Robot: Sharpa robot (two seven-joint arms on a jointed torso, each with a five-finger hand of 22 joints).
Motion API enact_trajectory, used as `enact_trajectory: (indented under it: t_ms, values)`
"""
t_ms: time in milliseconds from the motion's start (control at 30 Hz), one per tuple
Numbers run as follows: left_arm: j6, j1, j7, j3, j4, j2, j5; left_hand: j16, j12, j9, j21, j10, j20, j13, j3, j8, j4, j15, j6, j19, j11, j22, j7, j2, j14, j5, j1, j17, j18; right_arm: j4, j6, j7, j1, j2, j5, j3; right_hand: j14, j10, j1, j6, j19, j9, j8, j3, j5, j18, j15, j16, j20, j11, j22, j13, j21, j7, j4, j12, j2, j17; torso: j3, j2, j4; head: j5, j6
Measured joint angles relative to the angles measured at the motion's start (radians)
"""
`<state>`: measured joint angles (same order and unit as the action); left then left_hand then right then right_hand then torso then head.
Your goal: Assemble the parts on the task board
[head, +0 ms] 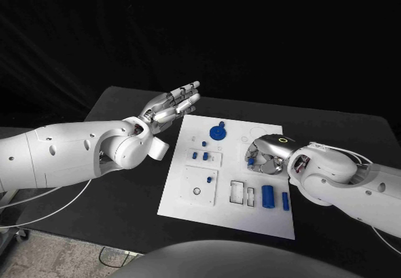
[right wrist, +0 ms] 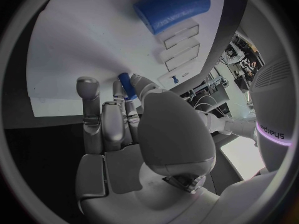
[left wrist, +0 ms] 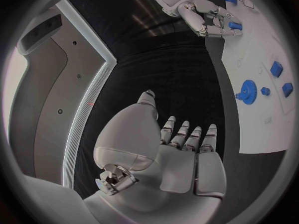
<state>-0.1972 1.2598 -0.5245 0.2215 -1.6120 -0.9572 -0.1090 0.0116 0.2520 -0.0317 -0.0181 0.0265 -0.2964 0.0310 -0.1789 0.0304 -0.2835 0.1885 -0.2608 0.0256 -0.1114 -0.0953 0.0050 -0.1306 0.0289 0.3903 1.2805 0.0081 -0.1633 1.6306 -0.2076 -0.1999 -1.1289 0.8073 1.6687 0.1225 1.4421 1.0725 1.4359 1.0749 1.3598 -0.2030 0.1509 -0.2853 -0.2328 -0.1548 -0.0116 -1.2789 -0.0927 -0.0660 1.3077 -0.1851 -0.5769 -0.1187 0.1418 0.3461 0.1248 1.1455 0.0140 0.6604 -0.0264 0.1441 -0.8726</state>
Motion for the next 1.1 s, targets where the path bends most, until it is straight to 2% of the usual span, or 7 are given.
enact_trajectory:
  t_ms: [200,367,500,633,800,967,1100]
  values:
    - [0.004,0.000,0.005,0.000,0.001,0.000,0.000,0.000,0.004,-0.009,0.000,0.000,0.000,0.000,-0.007,0.012,0.001,0.000,-0.057,0.000,0.000,0.000,0.039,-0.002,0.000,0.013,0.013,0.000,0.000,0.010,-0.018,0.008,0.000,0.007,-0.002,0.000,0.007,0.028,0.024,0.037,0.010,-0.015,0.014,-0.023,-0.038,0.000,-0.007,-0.006,0.011,0.001,0.000,0.009,-0.026,0.008,-0.023,-0.010,0.003,0.006,0.0000,0.000,0.0001,0.005,0.000]
    - [0.006,-0.001,0.011,0.000,0.001,0.000,0.000,0.000,0.004,-0.009,0.000,0.000,0.000,0.000,-0.010,0.016,0.004,0.000,-0.059,0.000,0.000,0.000,0.041,-0.005,0.000,0.013,0.018,0.000,0.000,0.042,-0.035,0.010,-0.005,0.029,-0.003,0.000,0.007,0.031,0.032,0.040,0.010,-0.019,0.019,-0.030,-0.038,0.000,-0.007,-0.006,0.011,-0.003,0.000,0.013,-0.025,0.012,-0.030,-0.017,-0.005,0.001,-0.0006,0.000,0.0007,0.012,0.000]
    - [0.008,-0.001,0.016,0.000,0.000,-0.001,0.000,0.000,0.004,-0.009,0.000,0.000,0.000,0.001,-0.010,0.016,0.004,0.000,-0.059,0.000,0.000,0.000,0.041,-0.005,0.000,0.020,0.018,0.001,0.000,0.088,-0.048,0.012,-0.027,0.051,-0.005,0.001,0.010,0.037,0.040,0.051,0.010,-0.023,0.019,-0.034,-0.038,0.000,-0.010,-0.006,0.011,-0.008,0.000,0.014,-0.025,0.012,-0.034,-0.019,-0.005,0.001,-0.0006,0.000,0.0009,0.014,0.000]
    - [0.010,-0.001,0.021,0.000,0.000,-0.001,0.000,0.000,0.004,-0.009,0.000,0.000,0.000,0.001,-0.010,0.016,0.004,0.000,-0.059,0.000,0.000,0.000,0.041,-0.005,0.000,0.020,0.018,0.001,0.000,0.139,-0.058,0.013,-0.064,0.075,-0.018,0.000,0.010,0.037,0.043,0.051,0.010,-0.025,0.023,-0.034,-0.038,0.000,-0.010,0.001,0.011,-0.008,0.000,0.014,-0.025,0.012,-0.034,-0.021,-0.008,-0.006,-0.0005,0.000,0.0010,0.014,0.000]
    - [0.012,-0.001,0.026,0.000,0.004,0.003,0.000,0.000,0.004,-0.009,0.000,0.000,0.004,0.001,-0.010,0.016,0.004,0.000,-0.059,0.004,0.000,0.000,0.041,-0.009,0.000,0.025,0.022,0.001,0.000,0.215,-0.058,0.016,-0.095,0.093,-0.105,-0.001,0.010,0.040,0.044,0.051,0.010,-0.025,0.023,-0.034,-0.038,0.000,-0.010,0.002,0.011,-0.011,0.000,0.017,-0.025,0.012,-0.034,-0.023,-0.009,-0.004,-0.0002,0.000,0.0008,0.014,0.000]
    - [0.015,-0.001,0.030,0.000,0.007,0.007,0.000,0.000,0.004,-0.009,0.000,0.000,0.004,0.001,-0.010,0.016,0.004,0.000,-0.059,0.004,0.000,0.000,0.041,-0.009,0.000,0.030,0.022,0.001,0.000,0.249,-0.044,0.025,-0.096,0.064,-0.175,0.000,0.010,0.043,0.045,0.040,0.010,-0.026,0.013,-0.034,-0.007,0.000,-0.010,0.002,0.011,-0.014,0.000,0.023,-0.025,0.008,-0.034,-0.037,-0.010,-0.004,-0.0002,0.000,0.0007,0.014,0.000]
    - [0.018,-0.002,0.033,0.001,0.008,0.009,0.000,0.000,0.004,-0.009,0.000,0.000,0.004,0.001,-0.010,0.016,0.004,0.000,-0.059,0.004,0.000,0.000,0.041,-0.009,0.000,0.030,0.022,0.001,0.000,0.246,-0.030,0.035,-0.074,0.006,-0.177,0.000,0.010,0.044,0.047,0.040,0.010,-0.026,0.011,-0.034,0.014,0.000,-0.010,0.002,0.011,-0.015,0.000,0.027,-0.025,0.008,-0.034,-0.044,-0.011,-0.004,0.0000,-0.002,0.0001,0.010,0.000]
